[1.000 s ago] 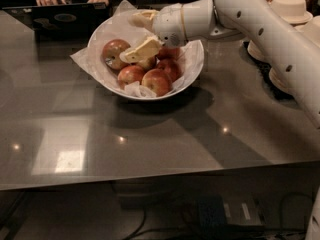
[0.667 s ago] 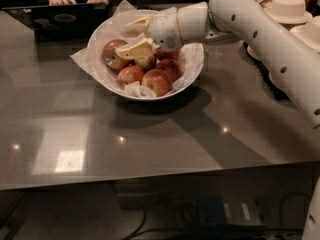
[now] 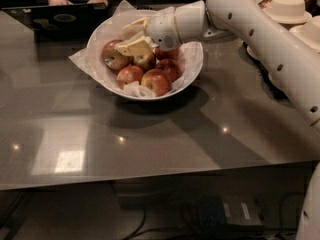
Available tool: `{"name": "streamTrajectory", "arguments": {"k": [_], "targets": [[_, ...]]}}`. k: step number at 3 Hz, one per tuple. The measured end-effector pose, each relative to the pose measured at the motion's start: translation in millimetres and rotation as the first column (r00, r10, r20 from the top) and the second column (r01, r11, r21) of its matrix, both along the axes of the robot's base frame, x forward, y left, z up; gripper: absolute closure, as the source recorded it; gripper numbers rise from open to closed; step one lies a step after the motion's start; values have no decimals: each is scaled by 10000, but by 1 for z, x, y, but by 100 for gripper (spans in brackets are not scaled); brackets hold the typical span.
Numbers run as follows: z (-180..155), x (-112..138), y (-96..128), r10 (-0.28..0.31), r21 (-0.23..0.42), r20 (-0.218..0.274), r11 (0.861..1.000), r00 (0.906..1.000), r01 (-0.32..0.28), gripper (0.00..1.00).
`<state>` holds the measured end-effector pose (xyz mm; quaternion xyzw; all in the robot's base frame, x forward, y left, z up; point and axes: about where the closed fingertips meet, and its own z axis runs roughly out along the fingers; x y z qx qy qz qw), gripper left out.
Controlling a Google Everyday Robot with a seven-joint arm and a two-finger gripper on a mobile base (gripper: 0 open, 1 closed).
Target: Pick apple from white bowl
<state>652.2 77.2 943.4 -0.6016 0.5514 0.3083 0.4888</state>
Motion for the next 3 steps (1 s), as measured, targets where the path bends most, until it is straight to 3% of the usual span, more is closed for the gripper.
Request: {"name": "streamTrajectory", "arguments": {"k": [3], "targets": [[4,0,1,18,3,-3,10000,10000,-18,0]]}}
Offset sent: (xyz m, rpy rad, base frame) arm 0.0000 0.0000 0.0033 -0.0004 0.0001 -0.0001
